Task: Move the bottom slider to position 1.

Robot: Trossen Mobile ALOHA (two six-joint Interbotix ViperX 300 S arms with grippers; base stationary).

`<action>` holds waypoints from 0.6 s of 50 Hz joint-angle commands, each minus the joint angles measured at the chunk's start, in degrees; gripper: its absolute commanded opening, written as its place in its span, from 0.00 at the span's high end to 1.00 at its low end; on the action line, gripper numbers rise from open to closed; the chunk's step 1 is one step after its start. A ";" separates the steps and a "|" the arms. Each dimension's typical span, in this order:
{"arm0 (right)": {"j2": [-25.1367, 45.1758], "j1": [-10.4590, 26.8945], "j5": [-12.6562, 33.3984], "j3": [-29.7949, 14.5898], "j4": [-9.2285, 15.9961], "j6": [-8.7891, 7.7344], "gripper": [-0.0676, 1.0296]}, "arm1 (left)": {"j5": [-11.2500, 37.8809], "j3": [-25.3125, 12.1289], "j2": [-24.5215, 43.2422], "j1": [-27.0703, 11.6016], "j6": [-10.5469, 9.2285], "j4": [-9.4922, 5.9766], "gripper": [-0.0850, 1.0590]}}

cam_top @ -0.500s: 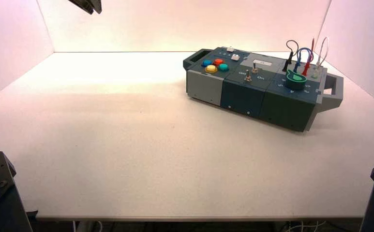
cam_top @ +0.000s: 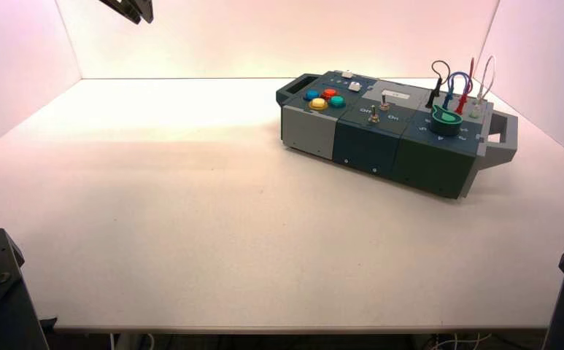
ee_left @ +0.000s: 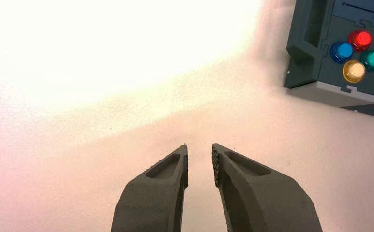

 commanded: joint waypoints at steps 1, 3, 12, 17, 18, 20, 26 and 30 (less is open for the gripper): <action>0.26 0.44 -0.26 -0.88 0.18 0.09 0.44 | -0.18 -0.79 -0.62 -0.26 0.09 -0.09 0.67; 0.35 0.44 -0.26 -0.88 0.18 0.09 0.44 | -0.18 -0.88 -0.62 -0.35 0.09 -0.09 0.67; 0.35 0.53 -0.26 -0.88 0.18 0.09 0.44 | -0.18 -0.97 -0.79 -0.35 0.09 -0.18 0.67; 0.35 0.53 -0.26 -0.88 0.18 0.09 0.44 | -0.18 -0.88 -0.88 -0.35 0.09 -0.09 0.67; 0.35 0.44 -0.26 -0.88 0.18 0.18 0.44 | -0.18 -0.97 -0.88 -0.35 0.09 -0.09 0.67; 0.44 0.44 -0.26 -0.88 0.18 0.18 0.44 | -0.18 -0.88 -0.88 -0.35 0.09 -0.18 0.67; 0.62 0.44 -0.26 -0.97 0.18 0.09 0.44 | -0.09 -0.88 -0.97 -0.88 0.09 -0.09 0.67; 1.05 0.44 -0.18 -1.05 0.18 0.09 0.44 | -0.09 -0.79 -1.14 -1.32 0.18 -0.09 0.67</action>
